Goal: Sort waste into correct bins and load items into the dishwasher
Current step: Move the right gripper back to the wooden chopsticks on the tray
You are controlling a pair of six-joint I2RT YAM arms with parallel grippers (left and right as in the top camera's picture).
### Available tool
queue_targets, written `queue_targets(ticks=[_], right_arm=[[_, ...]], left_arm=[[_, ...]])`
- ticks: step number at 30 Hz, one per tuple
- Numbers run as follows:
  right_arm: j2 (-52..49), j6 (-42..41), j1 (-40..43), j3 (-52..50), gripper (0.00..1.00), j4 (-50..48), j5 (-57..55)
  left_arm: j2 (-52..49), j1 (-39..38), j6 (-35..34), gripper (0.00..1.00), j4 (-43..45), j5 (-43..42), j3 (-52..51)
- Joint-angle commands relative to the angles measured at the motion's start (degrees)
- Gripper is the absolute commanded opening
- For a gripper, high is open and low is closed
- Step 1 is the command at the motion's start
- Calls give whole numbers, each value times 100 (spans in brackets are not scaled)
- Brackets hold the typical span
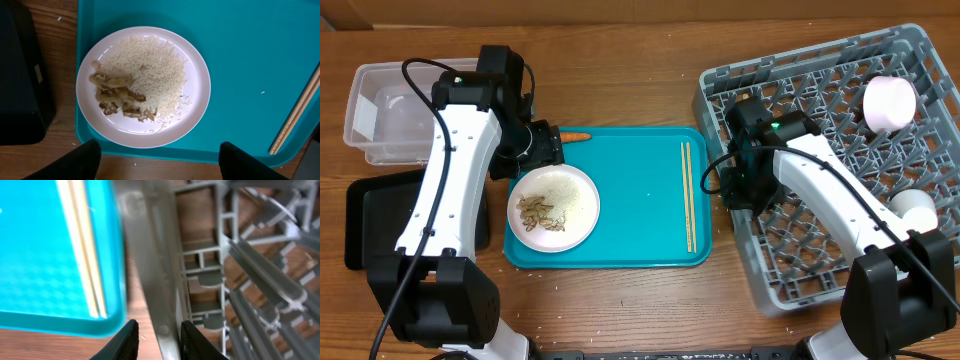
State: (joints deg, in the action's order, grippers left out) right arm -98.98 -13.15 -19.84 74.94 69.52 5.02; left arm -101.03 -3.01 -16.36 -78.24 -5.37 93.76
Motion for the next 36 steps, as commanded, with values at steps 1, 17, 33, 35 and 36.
queue_targets(ticks=[1,17,33,35,36], right_arm=[[-26,140,-120,-31,30,-212,883],[-24,118,-109,48,33,-304,850],[48,509,-426,2588,66,-79,1019],[13,505,-509,2448,72,-236,1134],[-13,505,-551,2358,74,-297,1139]], left_arm=[[140,-39,-37,78,-39,-48,85],[140,-39,-37,78,-59,-48,85],[140,-39,-37,79,-31,-48,85],[140,-39,-37,79,-33,-48,85],[140,-39,-37,79,-33,-46,85]])
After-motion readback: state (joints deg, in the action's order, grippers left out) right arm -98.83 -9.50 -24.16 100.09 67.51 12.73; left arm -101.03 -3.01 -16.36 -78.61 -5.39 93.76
